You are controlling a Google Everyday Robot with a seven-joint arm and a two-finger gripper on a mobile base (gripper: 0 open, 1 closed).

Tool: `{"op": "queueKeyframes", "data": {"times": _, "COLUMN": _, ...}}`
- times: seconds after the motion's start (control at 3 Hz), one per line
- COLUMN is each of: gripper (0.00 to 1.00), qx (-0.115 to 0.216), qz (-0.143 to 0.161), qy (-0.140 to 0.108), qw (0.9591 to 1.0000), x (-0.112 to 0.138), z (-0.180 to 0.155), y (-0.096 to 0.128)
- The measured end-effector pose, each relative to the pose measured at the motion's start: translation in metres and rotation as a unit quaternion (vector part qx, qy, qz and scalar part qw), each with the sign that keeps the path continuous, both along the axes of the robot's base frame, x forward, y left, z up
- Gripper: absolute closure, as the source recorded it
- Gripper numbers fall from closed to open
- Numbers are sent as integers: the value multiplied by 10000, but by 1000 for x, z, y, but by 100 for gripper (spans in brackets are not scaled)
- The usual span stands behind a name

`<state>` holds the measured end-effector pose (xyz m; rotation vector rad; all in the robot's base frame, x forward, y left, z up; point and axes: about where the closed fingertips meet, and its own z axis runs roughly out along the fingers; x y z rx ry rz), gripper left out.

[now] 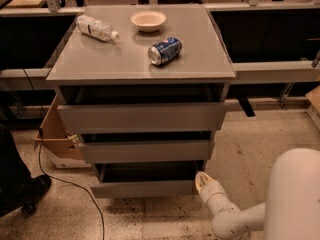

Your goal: Close bottom drawer

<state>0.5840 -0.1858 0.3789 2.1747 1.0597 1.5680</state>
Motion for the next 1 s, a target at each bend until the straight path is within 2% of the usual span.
{"op": "queueKeyframes", "data": {"times": 0.33, "gripper": 100, "qx": -454, "qz": 501, "qy": 829, "qw": 9943, "x": -4, "z": -37, "y": 0}}
{"op": "queueKeyframes", "data": {"times": 0.67, "gripper": 100, "qx": -596, "qz": 517, "qy": 1252, "qw": 9890, "x": -13, "z": -75, "y": -2}}
{"op": "queueKeyframes", "data": {"times": 1.0, "gripper": 100, "qx": -633, "qz": 360, "qy": 1497, "qw": 9861, "x": -23, "z": -121, "y": -1}}
